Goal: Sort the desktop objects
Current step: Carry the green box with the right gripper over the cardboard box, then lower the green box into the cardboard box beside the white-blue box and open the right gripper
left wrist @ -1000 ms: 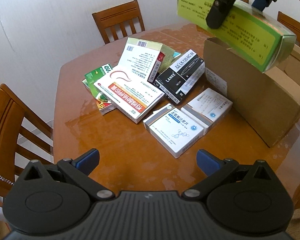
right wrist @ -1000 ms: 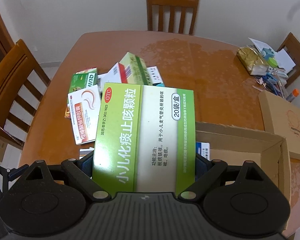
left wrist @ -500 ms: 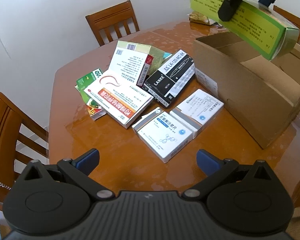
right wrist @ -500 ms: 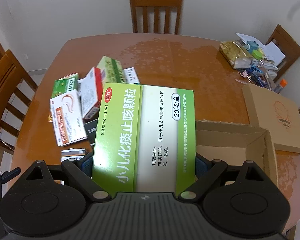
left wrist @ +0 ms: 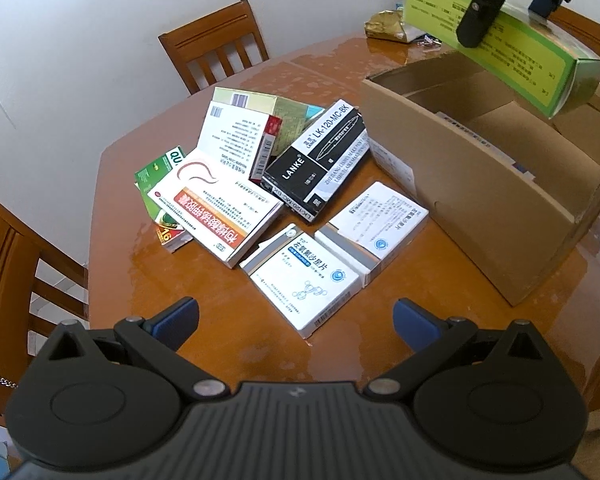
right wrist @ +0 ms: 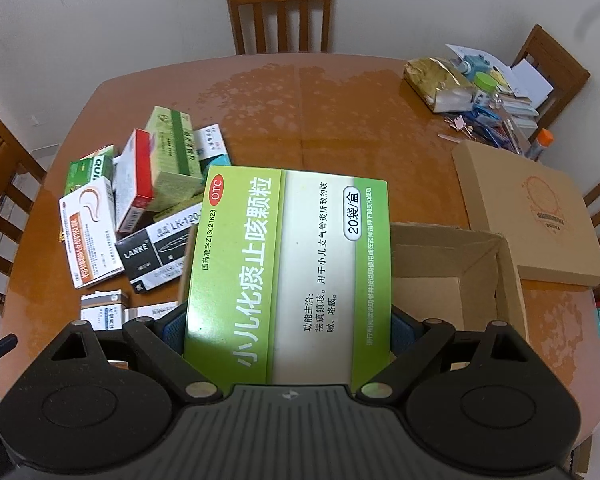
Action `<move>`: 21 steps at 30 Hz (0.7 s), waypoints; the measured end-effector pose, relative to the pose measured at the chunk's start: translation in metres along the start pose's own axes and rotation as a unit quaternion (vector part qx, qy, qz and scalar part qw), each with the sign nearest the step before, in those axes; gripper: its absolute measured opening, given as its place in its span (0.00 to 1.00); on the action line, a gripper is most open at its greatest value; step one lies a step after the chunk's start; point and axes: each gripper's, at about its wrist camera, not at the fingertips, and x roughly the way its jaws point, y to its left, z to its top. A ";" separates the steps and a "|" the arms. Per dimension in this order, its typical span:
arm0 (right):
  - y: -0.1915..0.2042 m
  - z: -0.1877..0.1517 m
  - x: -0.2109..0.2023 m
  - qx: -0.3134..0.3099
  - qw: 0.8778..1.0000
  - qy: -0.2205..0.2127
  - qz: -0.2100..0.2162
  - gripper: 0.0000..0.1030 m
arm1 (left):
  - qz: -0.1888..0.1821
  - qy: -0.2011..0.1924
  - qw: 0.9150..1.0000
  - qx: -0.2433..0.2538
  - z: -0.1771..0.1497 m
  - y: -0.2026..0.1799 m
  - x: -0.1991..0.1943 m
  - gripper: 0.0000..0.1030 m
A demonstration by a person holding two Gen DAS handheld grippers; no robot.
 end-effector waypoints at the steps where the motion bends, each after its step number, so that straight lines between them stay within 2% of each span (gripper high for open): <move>1: -0.003 0.000 0.001 0.001 1.000 0.001 0.000 0.92 | 0.001 0.001 1.000 0.000 0.001 -0.001 0.001 1.00; 21: -0.061 -0.010 0.047 0.032 0.998 0.046 -0.012 0.92 | 0.024 0.015 0.999 0.015 0.011 -0.012 0.006 1.00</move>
